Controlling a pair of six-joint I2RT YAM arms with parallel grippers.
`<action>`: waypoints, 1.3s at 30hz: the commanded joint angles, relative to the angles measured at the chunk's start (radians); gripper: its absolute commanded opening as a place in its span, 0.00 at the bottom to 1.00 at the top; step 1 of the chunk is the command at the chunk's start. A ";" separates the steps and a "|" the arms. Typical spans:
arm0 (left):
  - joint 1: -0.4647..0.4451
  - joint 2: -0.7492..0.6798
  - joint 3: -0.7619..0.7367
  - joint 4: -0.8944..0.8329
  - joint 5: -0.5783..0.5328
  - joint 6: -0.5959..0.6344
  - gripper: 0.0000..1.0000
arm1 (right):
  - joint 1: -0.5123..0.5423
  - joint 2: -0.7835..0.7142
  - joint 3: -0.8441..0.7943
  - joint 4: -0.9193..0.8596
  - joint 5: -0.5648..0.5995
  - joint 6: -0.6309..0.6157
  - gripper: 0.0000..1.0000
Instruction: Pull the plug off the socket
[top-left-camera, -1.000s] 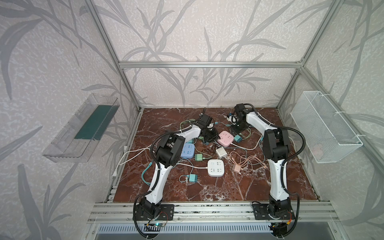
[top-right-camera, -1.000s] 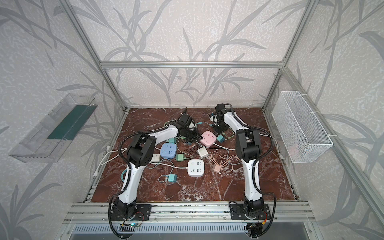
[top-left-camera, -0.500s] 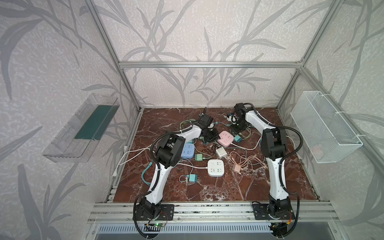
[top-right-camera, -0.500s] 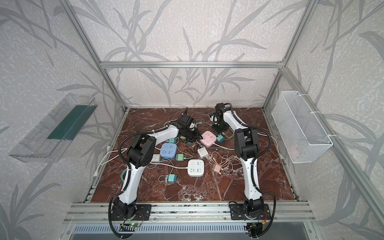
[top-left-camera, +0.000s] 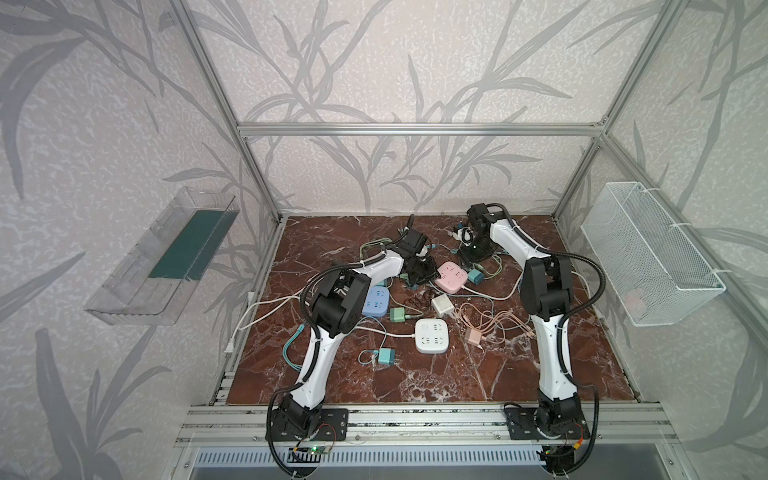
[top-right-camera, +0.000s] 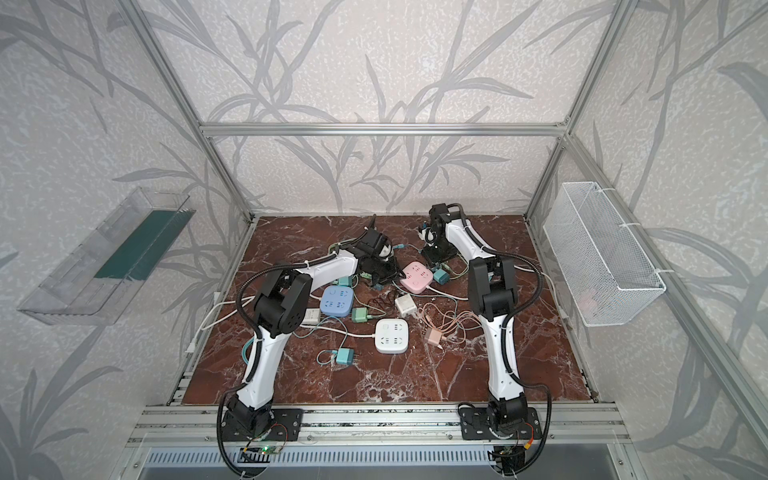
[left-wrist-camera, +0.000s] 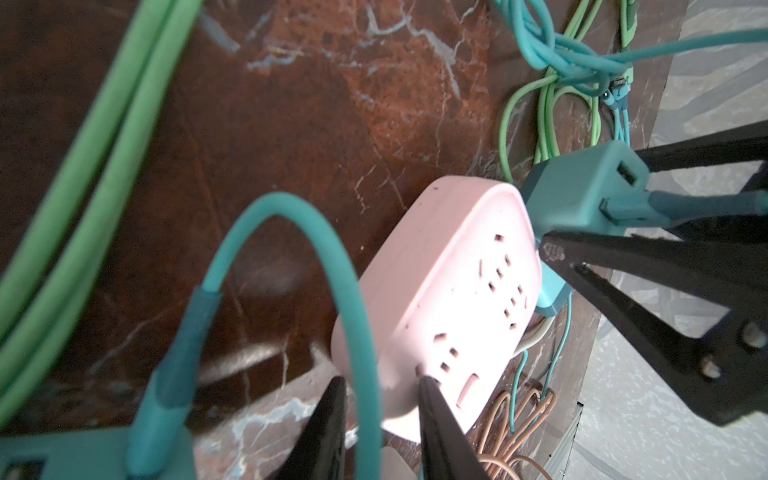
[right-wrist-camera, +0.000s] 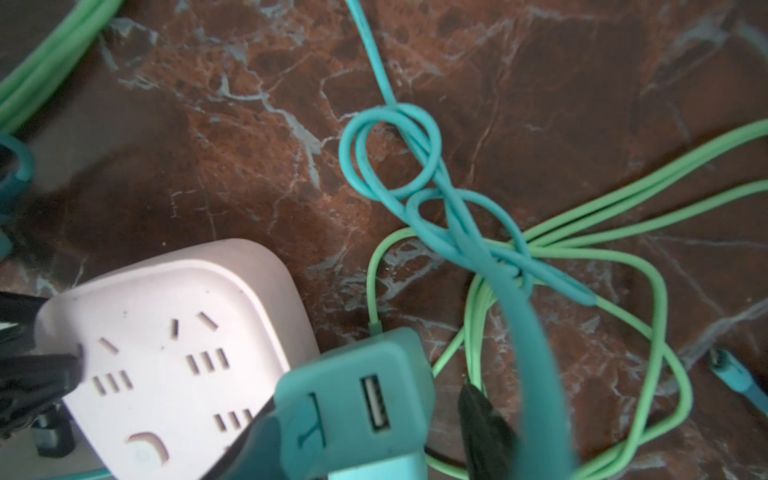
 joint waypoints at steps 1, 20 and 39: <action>-0.002 0.014 -0.048 -0.148 -0.085 0.025 0.31 | -0.002 -0.049 0.018 -0.025 -0.012 0.018 0.65; 0.000 -0.105 -0.042 -0.179 -0.118 0.052 0.34 | -0.007 -0.262 -0.138 0.121 -0.064 0.076 0.73; -0.002 -0.380 -0.186 -0.038 -0.279 0.137 0.64 | -0.126 -1.014 -1.417 1.414 0.072 0.111 0.89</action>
